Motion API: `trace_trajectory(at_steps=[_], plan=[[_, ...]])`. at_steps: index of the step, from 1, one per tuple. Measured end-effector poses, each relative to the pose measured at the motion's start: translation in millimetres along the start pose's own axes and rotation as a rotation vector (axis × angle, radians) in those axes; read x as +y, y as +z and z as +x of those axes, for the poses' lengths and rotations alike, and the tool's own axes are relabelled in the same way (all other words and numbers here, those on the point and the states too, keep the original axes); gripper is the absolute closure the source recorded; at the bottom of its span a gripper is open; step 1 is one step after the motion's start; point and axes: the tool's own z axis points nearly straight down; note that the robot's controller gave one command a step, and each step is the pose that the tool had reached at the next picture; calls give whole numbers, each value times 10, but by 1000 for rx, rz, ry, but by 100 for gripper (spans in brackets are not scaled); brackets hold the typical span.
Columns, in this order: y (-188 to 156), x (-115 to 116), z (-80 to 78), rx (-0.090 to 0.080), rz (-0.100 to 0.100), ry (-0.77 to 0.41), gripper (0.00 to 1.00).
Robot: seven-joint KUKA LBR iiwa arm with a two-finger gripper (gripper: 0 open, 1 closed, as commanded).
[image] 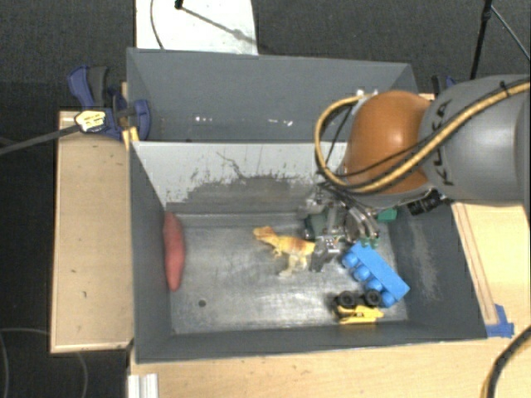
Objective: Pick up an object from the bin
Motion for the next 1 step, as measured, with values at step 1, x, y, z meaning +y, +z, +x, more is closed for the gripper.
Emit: trace_trajectory(at_steps=[1], plan=[[603, 201, -26, 10, 0, 145, 100]])
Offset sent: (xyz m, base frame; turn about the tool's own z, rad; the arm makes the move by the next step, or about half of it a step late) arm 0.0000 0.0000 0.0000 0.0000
